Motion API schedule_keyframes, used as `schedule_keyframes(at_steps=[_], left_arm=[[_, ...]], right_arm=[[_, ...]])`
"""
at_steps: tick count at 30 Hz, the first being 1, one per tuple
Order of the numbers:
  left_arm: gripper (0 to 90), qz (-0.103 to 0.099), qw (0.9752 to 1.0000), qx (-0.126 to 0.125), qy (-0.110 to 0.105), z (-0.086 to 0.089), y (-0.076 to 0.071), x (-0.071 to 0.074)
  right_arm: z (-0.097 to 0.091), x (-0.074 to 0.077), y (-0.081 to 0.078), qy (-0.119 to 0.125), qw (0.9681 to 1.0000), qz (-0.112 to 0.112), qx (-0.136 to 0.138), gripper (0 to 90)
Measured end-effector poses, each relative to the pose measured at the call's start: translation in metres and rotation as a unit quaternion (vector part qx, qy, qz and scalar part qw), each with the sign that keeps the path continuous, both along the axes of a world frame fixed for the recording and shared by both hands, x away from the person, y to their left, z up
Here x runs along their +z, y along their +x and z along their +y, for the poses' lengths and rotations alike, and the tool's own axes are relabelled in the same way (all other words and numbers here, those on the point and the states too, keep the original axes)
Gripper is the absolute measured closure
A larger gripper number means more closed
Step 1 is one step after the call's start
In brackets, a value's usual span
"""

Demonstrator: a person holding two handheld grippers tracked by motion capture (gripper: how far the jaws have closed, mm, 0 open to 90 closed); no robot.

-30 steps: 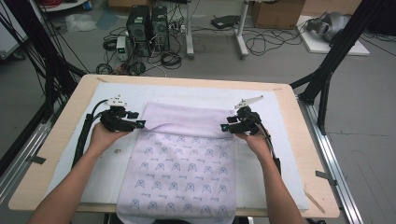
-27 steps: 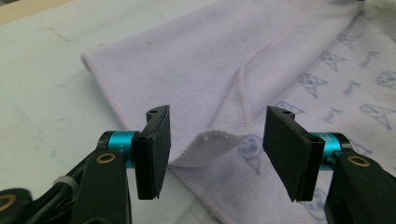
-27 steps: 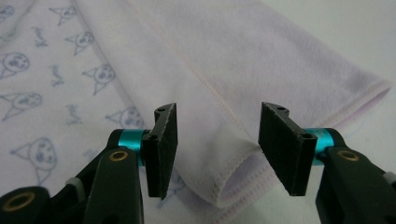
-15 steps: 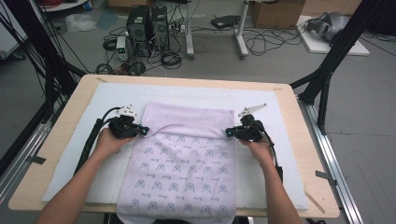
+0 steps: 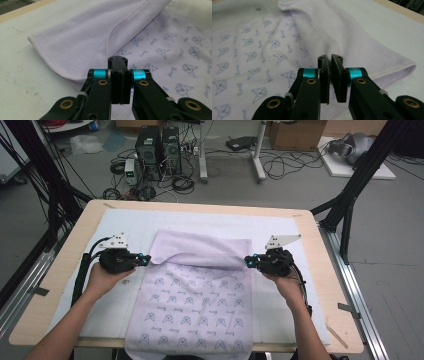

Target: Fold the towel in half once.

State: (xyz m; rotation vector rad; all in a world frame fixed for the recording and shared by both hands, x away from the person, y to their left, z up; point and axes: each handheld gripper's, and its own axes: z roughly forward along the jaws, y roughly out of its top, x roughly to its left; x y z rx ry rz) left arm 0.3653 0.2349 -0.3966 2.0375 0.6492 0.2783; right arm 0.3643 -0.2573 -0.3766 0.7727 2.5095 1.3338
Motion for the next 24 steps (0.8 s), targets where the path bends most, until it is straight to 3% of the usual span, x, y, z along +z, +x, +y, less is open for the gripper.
schedule_keyframes(at_steps=[1, 4, 6, 11, 13, 17, 19, 21, 24], left_arm=[[89.5, -0.002, 1.0000, 0.002, 0.005, -0.001, 0.001, -0.002], [63.8, 0.009, 0.9996, 0.016, 0.022, -0.011, 0.008, -0.011], [51.2, 0.016, 0.9988, 0.021, 0.040, -0.018, 0.014, -0.019], [40.5, 0.012, 0.9961, 0.061, 0.063, -0.028, 0.029, -0.036], [42.0, 0.014, 0.9955, 0.068, 0.064, -0.028, 0.033, -0.040], [54.8, 0.005, 0.9952, 0.067, 0.071, -0.027, 0.035, -0.042], [64.7, 0.000, 0.9954, 0.066, 0.070, -0.027, 0.036, -0.041], [81.1, 0.003, 0.9954, 0.055, 0.078, -0.028, 0.037, -0.041], [86.5, -0.001, 0.9960, 0.051, 0.073, -0.029, 0.034, -0.037]], right_arm=[[0.000, -0.001, -0.002, -0.006, 1.0000, -0.001, 0.001, 85.2], [-0.003, -0.010, -0.001, -0.018, 0.9997, 0.013, -0.008, 85.1], [-0.006, -0.019, 0.003, -0.017, 0.9995, 0.025, -0.014, 85.0], [-0.004, -0.034, 0.012, -0.030, 0.9980, 0.052, -0.018, 84.5], [-0.002, -0.036, 0.014, -0.032, 0.9979, 0.053, -0.017, 84.3], [0.000, -0.040, 0.016, -0.035, 0.9975, 0.059, -0.016, 84.1], [0.001, -0.041, 0.017, -0.038, 0.9975, 0.058, -0.015, 84.0], [0.002, -0.041, 0.018, -0.036, 0.9976, 0.058, -0.016, 83.9], [0.004, -0.039, 0.016, -0.037, 0.9978, 0.053, -0.015, 83.7]])
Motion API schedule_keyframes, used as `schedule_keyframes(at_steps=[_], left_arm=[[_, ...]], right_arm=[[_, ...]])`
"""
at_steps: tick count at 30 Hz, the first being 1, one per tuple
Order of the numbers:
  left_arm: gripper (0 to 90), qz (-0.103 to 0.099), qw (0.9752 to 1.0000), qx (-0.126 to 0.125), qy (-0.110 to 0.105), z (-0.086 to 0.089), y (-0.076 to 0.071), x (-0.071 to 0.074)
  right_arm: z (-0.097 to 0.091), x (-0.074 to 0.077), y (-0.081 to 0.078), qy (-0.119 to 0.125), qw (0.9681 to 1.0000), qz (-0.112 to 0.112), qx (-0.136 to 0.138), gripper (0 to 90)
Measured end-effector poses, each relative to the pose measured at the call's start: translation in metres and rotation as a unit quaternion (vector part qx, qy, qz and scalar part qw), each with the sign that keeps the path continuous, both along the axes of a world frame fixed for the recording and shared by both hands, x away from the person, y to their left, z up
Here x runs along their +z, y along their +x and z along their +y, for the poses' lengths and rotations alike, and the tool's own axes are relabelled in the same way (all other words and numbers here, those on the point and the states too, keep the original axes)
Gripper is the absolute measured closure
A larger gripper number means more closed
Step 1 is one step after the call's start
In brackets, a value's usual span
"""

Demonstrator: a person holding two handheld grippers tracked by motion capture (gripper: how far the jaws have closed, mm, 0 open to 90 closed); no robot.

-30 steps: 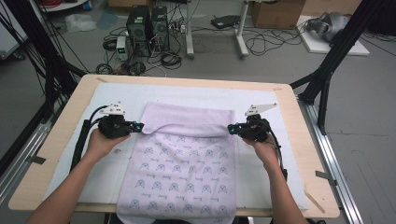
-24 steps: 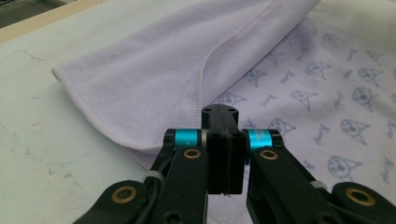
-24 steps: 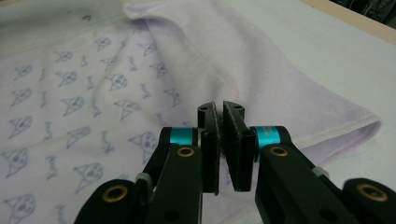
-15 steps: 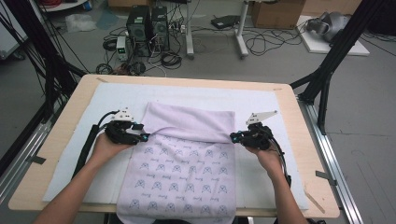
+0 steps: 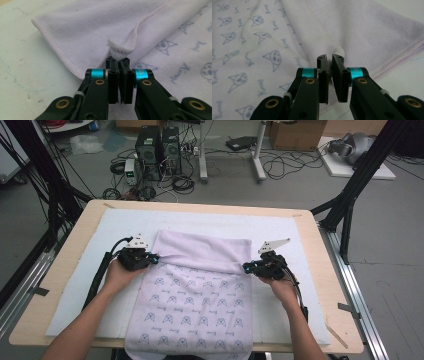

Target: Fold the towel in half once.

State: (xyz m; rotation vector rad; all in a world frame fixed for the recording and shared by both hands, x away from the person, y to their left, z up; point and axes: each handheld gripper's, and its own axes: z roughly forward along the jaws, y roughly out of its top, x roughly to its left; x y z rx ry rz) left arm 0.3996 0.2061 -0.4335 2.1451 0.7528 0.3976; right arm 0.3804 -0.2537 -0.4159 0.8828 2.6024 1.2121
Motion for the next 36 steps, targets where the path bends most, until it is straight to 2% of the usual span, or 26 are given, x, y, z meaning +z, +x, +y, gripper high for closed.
schedule_keyframes(at_steps=[4, 7, 10, 12, 14, 16, 18, 19, 21, 22, 24, 27, 30, 32, 35, 36], left_arm=[[87.2, -0.010, 0.9999, 0.005, -0.006, 0.006, -0.009, 0.012], [87.2, -0.025, 0.9992, 0.003, -0.031, 0.014, -0.026, 0.027], [87.2, -0.033, 0.9983, -0.010, -0.048, 0.023, -0.057, 0.033], [87.2, -0.032, 0.9982, -0.017, -0.047, 0.029, -0.082, 0.030], [87.2, -0.027, 0.9982, -0.026, -0.048, 0.036, -0.108, 0.025], [87.2, -0.022, 0.9976, -0.037, -0.053, 0.040, -0.131, 0.019], [86.5, -0.019, 0.9976, -0.054, -0.040, 0.041, -0.149, 0.016], [84.1, -0.016, 0.9974, -0.060, -0.037, 0.041, -0.154, 0.015], [68.3, -0.015, 0.9975, -0.064, -0.027, 0.041, -0.157, 0.014], [62.8, -0.018, 0.9978, -0.059, -0.023, 0.041, -0.156, 0.015], [54.6, -0.012, 0.9983, -0.049, -0.030, 0.041, -0.149, 0.016], [53.0, -0.008, 0.9979, -0.051, -0.038, 0.037, -0.138, 0.015], [53.8, 0.003, 0.9979, -0.058, -0.029, 0.028, -0.130, 0.008], [53.9, 0.009, 0.9975, -0.067, -0.018, 0.024, -0.128, 0.003], [55.9, 0.017, 0.9964, -0.082, -0.010, 0.021, -0.129, -0.004], [57.4, 0.031, 0.9954, -0.091, -0.004, 0.020, -0.129, -0.007]], right_arm=[[-0.003, 0.008, -0.005, 0.011, 0.9999, -0.011, 0.000, 83.7], [-0.008, 0.018, -0.013, 0.029, 0.9992, -0.028, 0.004, 83.7], [-0.012, 0.026, -0.031, 0.039, 0.9984, -0.037, 0.016, 83.8], [-0.016, 0.027, -0.049, 0.051, 0.9970, -0.051, 0.029, 84.0], [-0.020, 0.025, -0.070, 0.054, 0.9963, -0.053, 0.040, 84.1], [-0.022, 0.021, -0.090, 0.069, 0.9948, -0.052, 0.053, 84.0], [-0.021, 0.017, -0.108, 0.072, 0.9942, -0.048, 0.064, 82.4], [-0.020, 0.014, -0.114, 0.069, 0.9939, -0.049, 0.072, 78.3], [-0.019, 0.012, -0.123, 0.055, 0.9947, -0.046, 0.074, 71.8], [-0.020, 0.013, -0.125, 0.057, 0.9947, -0.044, 0.073, 70.1], [-0.021, 0.016, -0.125, 0.070, 0.9939, -0.050, 0.069, 64.9], [-0.019, 0.013, -0.119, 0.076, 0.9946, -0.037, 0.061, 62.3], [-0.009, 0.001, -0.112, 0.055, 0.9960, -0.023, 0.067, 62.1], [0.000, -0.008, -0.109, 0.044, 0.9958, -0.009, 0.079, 61.6], [0.012, -0.019, -0.109, 0.011, 0.9954, 0.002, 0.096, 60.3], [0.014, -0.022, -0.109, 0.002, 0.9952, 0.000, 0.098, 59.7]])
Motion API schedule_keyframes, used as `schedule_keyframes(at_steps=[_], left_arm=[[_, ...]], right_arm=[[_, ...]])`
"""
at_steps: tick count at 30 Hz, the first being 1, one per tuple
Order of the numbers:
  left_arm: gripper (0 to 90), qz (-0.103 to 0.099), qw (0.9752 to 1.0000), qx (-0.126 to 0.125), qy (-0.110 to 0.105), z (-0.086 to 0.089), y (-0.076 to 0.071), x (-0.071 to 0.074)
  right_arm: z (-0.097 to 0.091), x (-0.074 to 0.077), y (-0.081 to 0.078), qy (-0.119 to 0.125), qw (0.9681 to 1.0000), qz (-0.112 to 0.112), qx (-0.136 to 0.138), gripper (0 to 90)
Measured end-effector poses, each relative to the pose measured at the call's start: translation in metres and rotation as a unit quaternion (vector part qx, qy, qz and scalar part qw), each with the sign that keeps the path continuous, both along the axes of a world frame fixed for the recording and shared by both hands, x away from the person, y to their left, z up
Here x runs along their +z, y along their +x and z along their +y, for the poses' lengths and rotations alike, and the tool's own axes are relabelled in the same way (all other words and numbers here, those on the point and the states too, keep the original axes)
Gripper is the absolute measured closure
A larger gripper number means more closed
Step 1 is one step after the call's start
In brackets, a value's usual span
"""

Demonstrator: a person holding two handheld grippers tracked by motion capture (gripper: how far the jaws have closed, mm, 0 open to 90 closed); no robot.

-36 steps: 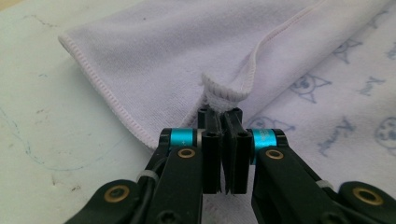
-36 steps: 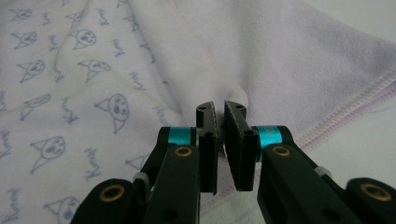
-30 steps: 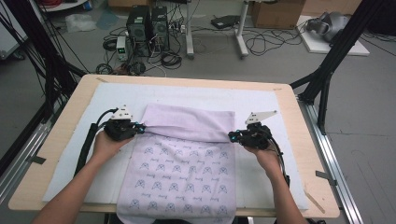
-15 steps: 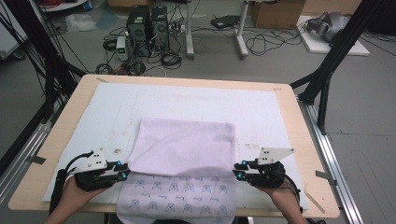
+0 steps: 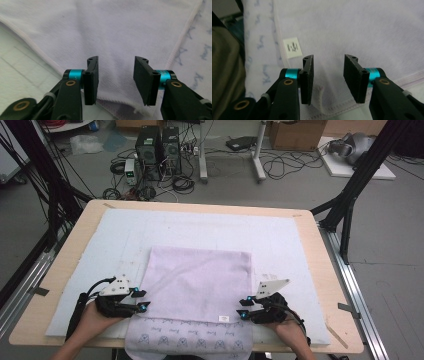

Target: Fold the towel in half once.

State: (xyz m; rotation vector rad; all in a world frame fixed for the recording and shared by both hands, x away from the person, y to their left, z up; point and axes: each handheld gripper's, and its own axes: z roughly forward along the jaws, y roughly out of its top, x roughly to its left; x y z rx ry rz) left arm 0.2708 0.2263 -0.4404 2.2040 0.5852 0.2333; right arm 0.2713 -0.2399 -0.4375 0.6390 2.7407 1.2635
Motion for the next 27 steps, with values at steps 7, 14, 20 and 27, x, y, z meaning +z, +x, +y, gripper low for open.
schedule_keyframes(at_steps=[7, 14, 20, 27], left_arm=[[84.6, -0.008, 0.9998, -0.011, 0.013, -0.001, -0.003, -0.001], [86.4, -0.022, 0.9996, -0.011, -0.012, 0.009, -0.012, 0.022], [86.5, -0.042, 0.9983, -0.031, -0.027, 0.014, -0.036, 0.046], [65.7, -0.034, 0.9990, -0.019, -0.023, 0.019, -0.039, 0.036]], right_arm=[[0.006, -0.005, -0.007, -0.028, 0.9993, -0.023, 0.004, 79.9], [0.002, 0.013, -0.012, -0.008, 0.9992, -0.038, 0.010, 86.8], [-0.006, 0.034, -0.029, 0.025, 0.9988, -0.038, 0.019, 86.7], [-0.016, 0.032, -0.043, 0.047, 0.9987, -0.016, 0.011, 70.0]])
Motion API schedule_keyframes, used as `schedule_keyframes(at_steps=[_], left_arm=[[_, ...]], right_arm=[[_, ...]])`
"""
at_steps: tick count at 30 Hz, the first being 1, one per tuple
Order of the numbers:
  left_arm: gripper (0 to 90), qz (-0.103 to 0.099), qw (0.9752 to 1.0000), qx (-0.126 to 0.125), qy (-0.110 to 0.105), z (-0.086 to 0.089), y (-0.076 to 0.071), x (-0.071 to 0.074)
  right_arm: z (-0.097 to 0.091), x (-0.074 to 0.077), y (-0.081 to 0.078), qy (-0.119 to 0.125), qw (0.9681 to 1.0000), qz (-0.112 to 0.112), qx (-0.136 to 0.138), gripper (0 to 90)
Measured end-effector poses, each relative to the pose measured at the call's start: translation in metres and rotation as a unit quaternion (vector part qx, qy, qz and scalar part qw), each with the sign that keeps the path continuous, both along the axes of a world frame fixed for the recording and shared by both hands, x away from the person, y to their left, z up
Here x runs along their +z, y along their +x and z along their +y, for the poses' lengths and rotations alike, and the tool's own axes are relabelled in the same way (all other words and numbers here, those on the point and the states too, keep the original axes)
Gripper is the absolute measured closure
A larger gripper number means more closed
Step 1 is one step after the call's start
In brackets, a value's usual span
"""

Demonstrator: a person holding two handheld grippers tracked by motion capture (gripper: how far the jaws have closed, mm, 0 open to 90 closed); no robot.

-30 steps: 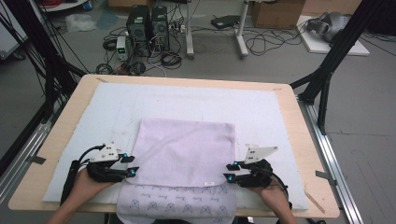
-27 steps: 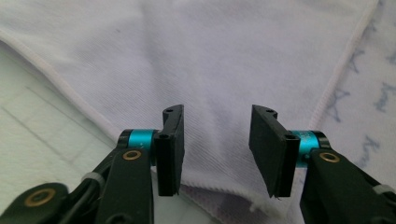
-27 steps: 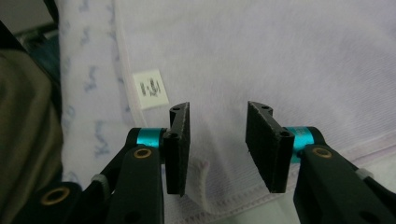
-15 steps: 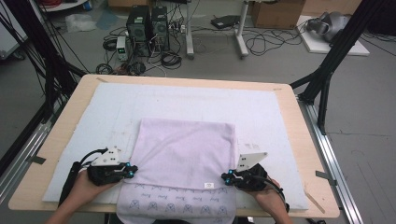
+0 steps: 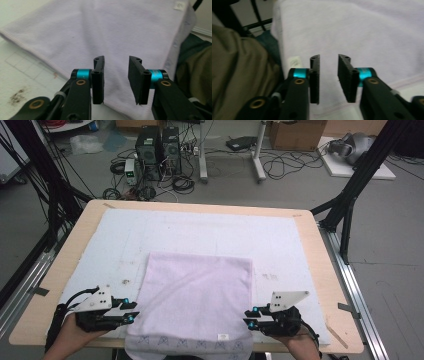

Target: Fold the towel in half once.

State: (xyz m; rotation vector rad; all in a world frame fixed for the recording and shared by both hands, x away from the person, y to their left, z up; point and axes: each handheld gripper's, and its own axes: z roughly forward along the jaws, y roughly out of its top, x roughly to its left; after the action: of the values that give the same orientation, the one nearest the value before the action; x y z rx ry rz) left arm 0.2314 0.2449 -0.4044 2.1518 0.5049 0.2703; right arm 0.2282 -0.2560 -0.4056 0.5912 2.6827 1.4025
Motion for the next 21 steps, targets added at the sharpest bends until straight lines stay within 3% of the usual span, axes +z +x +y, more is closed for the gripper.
schedule_keyframes(at_steps=[3, 8, 12, 14, 18, 21], left_arm=[[59.3, -0.005, 0.9996, 0.026, -0.007, -0.001, 0.017, -0.002], [51.4, -0.009, 0.9980, 0.062, -0.005, -0.009, 0.055, -0.001], [53.0, -0.010, 0.9961, 0.088, 0.003, -0.017, 0.095, -0.003], [58.3, 0.001, 0.9949, 0.100, -0.013, -0.019, 0.115, -0.004], [58.9, 0.014, 0.9905, 0.137, -0.002, -0.022, 0.150, -0.009], [55.9, 0.044, 0.9877, 0.150, 0.010, -0.022, 0.172, -0.015]], right_arm=[[-0.002, 0.001, 0.015, -0.004, 0.9997, -0.006, -0.024, 62.9], [-0.002, -0.002, 0.058, -0.007, 0.9980, -0.011, -0.061, 52.8], [0.004, 0.000, 0.096, -0.039, 0.9956, -0.014, -0.084, 45.5], [0.006, 0.002, 0.114, -0.041, 0.9948, -0.017, -0.092, 44.3], [0.002, 0.002, 0.146, -0.037, 0.9923, -0.009, -0.118, 40.3], [-0.003, -0.001, 0.161, -0.029, 0.9900, -0.006, -0.138, 37.6]])
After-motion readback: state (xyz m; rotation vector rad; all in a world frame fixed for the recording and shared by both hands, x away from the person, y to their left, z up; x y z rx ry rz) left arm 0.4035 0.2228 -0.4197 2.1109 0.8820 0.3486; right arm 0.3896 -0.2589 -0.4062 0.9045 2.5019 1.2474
